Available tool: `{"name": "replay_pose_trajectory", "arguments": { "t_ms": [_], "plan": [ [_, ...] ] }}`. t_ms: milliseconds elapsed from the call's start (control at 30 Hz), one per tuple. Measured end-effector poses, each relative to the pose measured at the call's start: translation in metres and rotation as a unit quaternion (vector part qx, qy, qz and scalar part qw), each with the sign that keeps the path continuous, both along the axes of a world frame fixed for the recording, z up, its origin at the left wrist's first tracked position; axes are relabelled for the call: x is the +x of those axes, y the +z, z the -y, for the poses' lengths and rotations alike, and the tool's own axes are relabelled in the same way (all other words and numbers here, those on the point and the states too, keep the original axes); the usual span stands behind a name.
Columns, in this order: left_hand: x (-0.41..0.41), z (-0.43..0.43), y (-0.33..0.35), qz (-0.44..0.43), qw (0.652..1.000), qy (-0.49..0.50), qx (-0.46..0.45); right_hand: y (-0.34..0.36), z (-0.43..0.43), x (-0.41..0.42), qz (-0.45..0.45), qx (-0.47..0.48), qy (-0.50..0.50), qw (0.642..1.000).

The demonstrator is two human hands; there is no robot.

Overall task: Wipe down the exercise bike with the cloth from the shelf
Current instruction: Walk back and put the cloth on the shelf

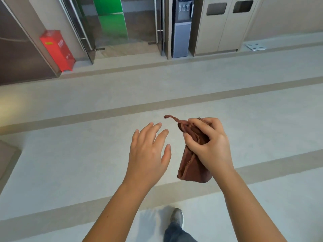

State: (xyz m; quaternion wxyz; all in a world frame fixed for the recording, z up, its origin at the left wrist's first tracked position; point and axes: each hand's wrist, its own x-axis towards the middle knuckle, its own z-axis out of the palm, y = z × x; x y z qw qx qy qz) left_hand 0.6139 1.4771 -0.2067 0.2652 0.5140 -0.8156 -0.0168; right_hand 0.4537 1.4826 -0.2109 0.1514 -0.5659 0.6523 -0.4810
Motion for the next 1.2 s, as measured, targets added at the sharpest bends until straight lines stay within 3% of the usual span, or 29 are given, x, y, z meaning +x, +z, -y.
{"name": "replay_pose_trajectory", "arguments": {
  "t_ms": [300,500,633,900,1200],
  "plan": [
    [-0.067,0.163,-0.002,0.004,0.999,-0.03,0.04,0.001,0.154,-0.064,0.012,0.006,-0.028,1.0],
    [-0.092,0.29,-0.023,-0.007,0.995,-0.039,0.091,-0.015,0.27,-0.093,-0.027,0.034,-0.07,0.997],
    [-0.102,0.397,-0.021,-0.017,0.995,-0.072,0.061,-0.004,0.374,-0.096,-0.071,0.019,-0.071,0.995],
    [-0.119,0.604,0.004,-0.048,0.996,-0.077,0.019,0.021,0.569,-0.114,-0.055,-0.019,-0.091,0.994],
    [-0.216,0.776,-0.006,-0.038,0.988,-0.151,-0.005,-0.004,0.736,-0.219,-0.011,-0.011,-0.166,0.986]
  ]
}}
